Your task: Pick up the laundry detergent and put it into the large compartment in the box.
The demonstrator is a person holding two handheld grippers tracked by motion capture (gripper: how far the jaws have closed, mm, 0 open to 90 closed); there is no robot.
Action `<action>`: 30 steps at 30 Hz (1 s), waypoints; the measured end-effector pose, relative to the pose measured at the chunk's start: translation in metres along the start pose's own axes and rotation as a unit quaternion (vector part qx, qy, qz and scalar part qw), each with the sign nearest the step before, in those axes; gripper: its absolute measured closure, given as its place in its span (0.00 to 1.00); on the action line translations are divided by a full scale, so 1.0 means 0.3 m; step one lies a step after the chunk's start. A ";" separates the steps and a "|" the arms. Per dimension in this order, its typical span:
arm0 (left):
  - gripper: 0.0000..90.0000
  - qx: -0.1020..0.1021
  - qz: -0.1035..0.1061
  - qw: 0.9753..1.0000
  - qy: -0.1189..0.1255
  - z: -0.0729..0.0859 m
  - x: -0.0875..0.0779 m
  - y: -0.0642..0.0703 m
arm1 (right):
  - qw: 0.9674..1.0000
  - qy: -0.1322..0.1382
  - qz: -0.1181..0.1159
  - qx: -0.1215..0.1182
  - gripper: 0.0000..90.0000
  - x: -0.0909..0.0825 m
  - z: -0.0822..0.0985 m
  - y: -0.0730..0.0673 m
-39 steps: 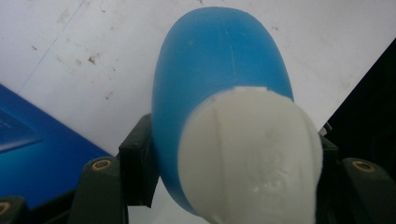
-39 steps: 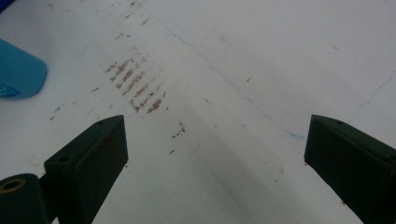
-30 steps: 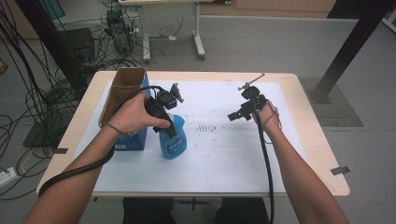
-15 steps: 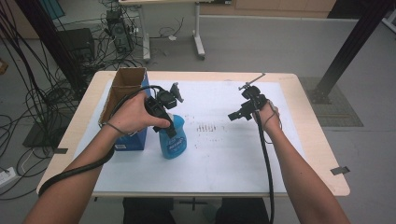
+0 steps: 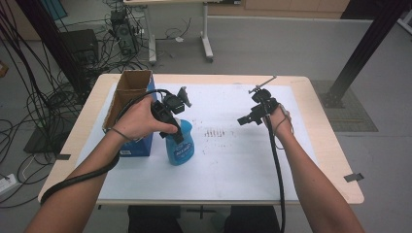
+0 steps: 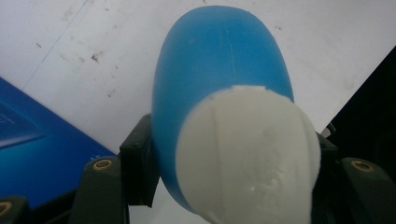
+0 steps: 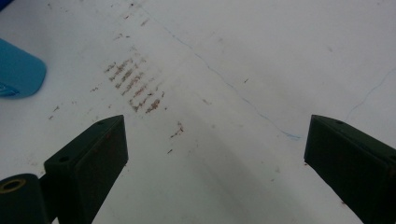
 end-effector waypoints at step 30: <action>0.42 -0.001 0.000 1.000 -0.003 0.001 0.000 0.001 | 1.000 0.000 0.001 -0.006 0.06 0.004 -0.007 -0.007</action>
Point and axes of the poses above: each handheld gripper's, and its own axes: x roughly forward along the jaws, z roughly out of its underside, y roughly to its right, the point moved 10 cm from there along x, roughly forward along the jaws
